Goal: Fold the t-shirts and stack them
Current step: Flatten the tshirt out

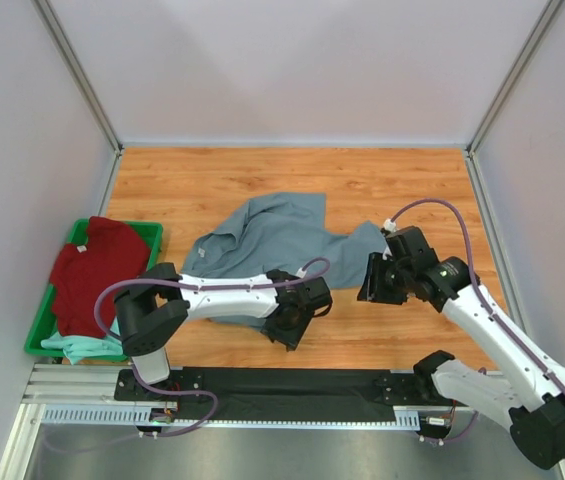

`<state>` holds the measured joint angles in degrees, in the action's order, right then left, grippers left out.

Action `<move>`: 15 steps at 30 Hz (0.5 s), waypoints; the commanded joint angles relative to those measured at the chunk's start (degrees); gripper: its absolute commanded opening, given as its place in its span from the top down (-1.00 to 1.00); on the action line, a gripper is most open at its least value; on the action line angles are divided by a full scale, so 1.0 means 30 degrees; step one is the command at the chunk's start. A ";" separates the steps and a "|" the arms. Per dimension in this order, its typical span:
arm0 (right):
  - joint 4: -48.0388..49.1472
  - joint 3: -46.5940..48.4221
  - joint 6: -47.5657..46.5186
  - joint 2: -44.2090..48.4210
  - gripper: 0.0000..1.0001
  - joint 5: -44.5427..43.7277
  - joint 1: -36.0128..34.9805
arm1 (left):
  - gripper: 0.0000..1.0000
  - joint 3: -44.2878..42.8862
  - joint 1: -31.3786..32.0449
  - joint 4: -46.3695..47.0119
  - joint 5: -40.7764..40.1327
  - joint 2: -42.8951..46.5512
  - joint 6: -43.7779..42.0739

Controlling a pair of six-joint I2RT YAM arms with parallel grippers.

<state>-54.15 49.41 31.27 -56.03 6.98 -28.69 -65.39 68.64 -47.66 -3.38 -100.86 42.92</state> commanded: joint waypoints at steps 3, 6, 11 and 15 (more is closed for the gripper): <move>-0.0289 -0.0941 0.0652 0.1566 0.22 -0.0042 0.0100 | -0.01 -0.1319 0.0000 -0.0198 -0.1684 -0.0334 -0.0272; -0.0436 -0.1118 0.0769 0.1918 0.23 0.0016 0.0100 | 0.00 -0.1993 0.0000 -0.0198 -0.2095 -0.0889 -0.0535; -0.0700 -0.1118 0.0799 0.2241 0.23 -0.0072 0.0100 | -0.03 -0.2726 0.0000 -0.0315 -0.2770 -0.1712 -0.0770; -0.0904 -0.1147 0.0711 0.2446 0.23 -0.0159 0.0100 | -0.01 -0.2697 0.0000 -0.0256 -0.3180 -0.2326 -0.0887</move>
<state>-56.34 46.00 33.01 -49.91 6.94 -28.69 -72.14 68.55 -48.40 -10.31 -106.85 41.60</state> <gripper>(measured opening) 0.385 0.511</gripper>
